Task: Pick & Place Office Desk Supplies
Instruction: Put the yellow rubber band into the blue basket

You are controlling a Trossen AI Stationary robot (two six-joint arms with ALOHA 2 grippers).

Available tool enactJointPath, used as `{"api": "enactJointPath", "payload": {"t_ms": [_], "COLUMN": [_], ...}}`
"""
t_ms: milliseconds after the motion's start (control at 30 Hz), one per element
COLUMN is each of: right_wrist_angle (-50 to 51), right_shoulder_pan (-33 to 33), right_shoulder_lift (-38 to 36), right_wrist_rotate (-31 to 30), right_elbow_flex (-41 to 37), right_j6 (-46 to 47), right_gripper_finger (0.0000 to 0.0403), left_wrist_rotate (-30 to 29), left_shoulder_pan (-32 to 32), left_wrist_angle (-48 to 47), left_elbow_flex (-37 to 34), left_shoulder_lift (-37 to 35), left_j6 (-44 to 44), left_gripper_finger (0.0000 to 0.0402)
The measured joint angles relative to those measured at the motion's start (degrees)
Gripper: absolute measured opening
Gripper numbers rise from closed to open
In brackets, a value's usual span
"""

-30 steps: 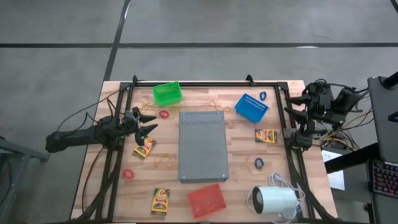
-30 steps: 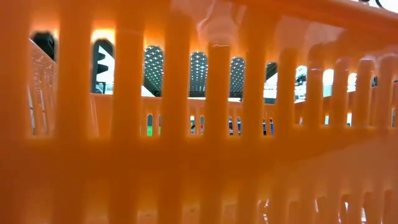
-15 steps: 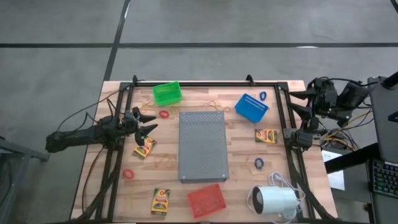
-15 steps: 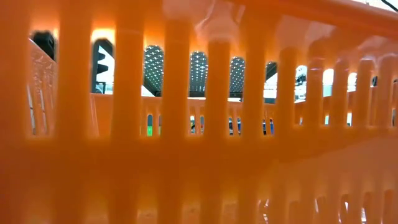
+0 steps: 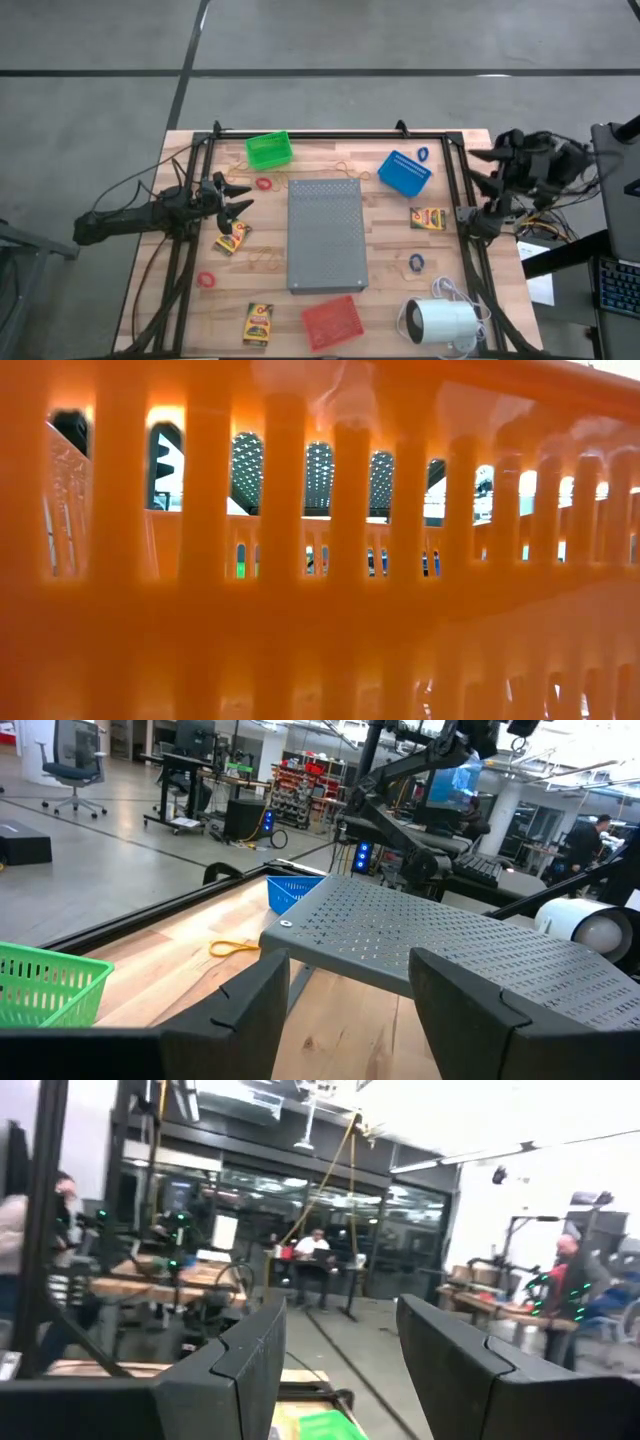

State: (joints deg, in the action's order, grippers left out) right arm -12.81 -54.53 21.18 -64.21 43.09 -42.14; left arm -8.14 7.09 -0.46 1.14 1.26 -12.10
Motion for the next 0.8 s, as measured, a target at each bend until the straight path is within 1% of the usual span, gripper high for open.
{"api": "enactJointPath", "payload": {"t_ms": [67,200,333,400,567,700,800], "right_wrist_angle": [0.23,-0.01,0.06,0.10,0.14,1.61,7.44], "right_shoulder_pan": [3.68,12.73,24.32,30.40,43.91,52.17,56.79], "right_shoulder_lift": [2.06,6.62,10.43,12.16,16.91,21.80,26.06], "right_wrist_rotate": [1.30,1.22,0.69,-0.20,0.28,0.36,0.49], "right_elbow_flex": [-0.78,-1.22,-0.81,-0.31,1.87,3.37,4.69], "right_j6": [1.37,3.61,8.41,8.90,8.98,9.01,11.20], "right_gripper_finger": [0.0187,0.0187,0.0187,0.0187,0.0187,0.0187,0.0187], "left_wrist_rotate": [0.00,0.00,0.00,0.00,0.01,0.00,0.02], "left_shoulder_pan": [0.00,0.00,0.00,0.00,0.00,0.00,0.00], "left_wrist_angle": [-0.01,-0.01,-0.01,-0.01,-0.01,-0.01,-0.01], "left_elbow_flex": [0.00,0.00,0.00,-0.01,0.00,-0.01,0.01], "left_shoulder_lift": [0.00,0.00,0.00,0.00,0.01,0.01,0.02], "left_j6": [0.00,0.01,0.02,0.02,0.02,0.02,0.02], "left_gripper_finger": [0.0212,0.0212,0.0212,0.0212,0.0212,0.0212,0.0212]}}
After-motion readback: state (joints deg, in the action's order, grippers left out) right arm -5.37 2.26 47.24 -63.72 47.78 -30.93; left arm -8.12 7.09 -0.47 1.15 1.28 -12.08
